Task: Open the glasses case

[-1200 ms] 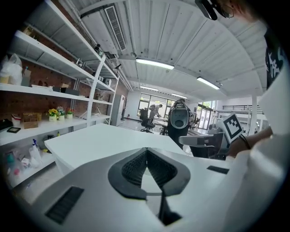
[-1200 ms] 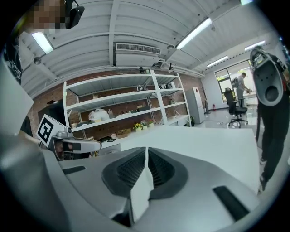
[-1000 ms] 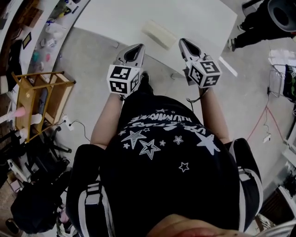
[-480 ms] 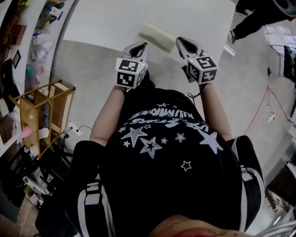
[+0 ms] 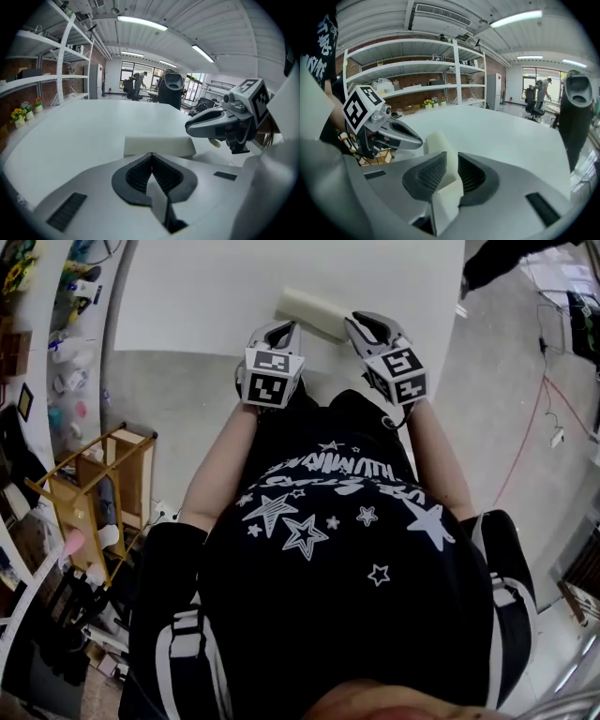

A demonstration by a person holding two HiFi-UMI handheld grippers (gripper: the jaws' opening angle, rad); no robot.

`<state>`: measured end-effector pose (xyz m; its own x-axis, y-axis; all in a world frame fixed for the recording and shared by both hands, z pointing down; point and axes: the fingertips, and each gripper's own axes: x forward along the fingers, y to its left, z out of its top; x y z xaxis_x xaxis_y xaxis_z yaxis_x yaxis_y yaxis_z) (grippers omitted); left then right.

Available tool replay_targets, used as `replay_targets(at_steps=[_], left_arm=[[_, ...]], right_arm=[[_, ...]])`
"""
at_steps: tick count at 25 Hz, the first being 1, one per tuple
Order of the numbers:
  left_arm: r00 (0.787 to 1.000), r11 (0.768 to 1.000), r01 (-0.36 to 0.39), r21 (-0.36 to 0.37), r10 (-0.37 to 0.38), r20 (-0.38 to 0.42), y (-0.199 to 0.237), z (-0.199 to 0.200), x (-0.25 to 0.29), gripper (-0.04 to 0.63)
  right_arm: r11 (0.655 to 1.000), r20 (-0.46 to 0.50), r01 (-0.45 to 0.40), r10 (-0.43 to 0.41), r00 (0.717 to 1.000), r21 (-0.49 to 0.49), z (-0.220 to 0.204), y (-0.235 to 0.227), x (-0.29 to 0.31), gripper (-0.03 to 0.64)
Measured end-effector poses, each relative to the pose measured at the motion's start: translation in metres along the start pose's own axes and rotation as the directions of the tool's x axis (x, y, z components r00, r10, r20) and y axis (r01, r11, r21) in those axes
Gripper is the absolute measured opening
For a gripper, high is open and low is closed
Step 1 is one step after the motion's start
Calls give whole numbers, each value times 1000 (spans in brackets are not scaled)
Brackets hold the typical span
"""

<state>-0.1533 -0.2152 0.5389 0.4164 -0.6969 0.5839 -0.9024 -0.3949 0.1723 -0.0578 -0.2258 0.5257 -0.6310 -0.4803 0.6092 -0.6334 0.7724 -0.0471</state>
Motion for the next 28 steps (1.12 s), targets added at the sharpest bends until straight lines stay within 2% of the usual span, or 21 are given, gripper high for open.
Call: replay_targets(at_steps=[5, 13, 19, 25, 28], left_arm=[[998, 1000, 14, -11, -14, -53, -1, -2, 12, 11], [995, 999, 6, -37, -9, -104, -3, -10, 20, 11], [994, 998, -12, -63, 5, -107, -3, -9, 21, 11], [992, 996, -34, -87, 23, -124, -5, -10, 21, 11], [991, 995, -48, -92, 36, -132, -6, -9, 23, 11]], right_arm=[[998, -43, 25, -28, 999, -56, -9, -2, 2, 126], [991, -89, -17, 5, 996, -130, -20, 7, 7, 221], [980, -103, -35, 15, 995, -196, -20, 8, 12, 233], [941, -119, -59, 20, 993, -334, -20, 11, 16, 253], [929, -111, -82, 45, 993, -361, -19, 12, 16, 253]])
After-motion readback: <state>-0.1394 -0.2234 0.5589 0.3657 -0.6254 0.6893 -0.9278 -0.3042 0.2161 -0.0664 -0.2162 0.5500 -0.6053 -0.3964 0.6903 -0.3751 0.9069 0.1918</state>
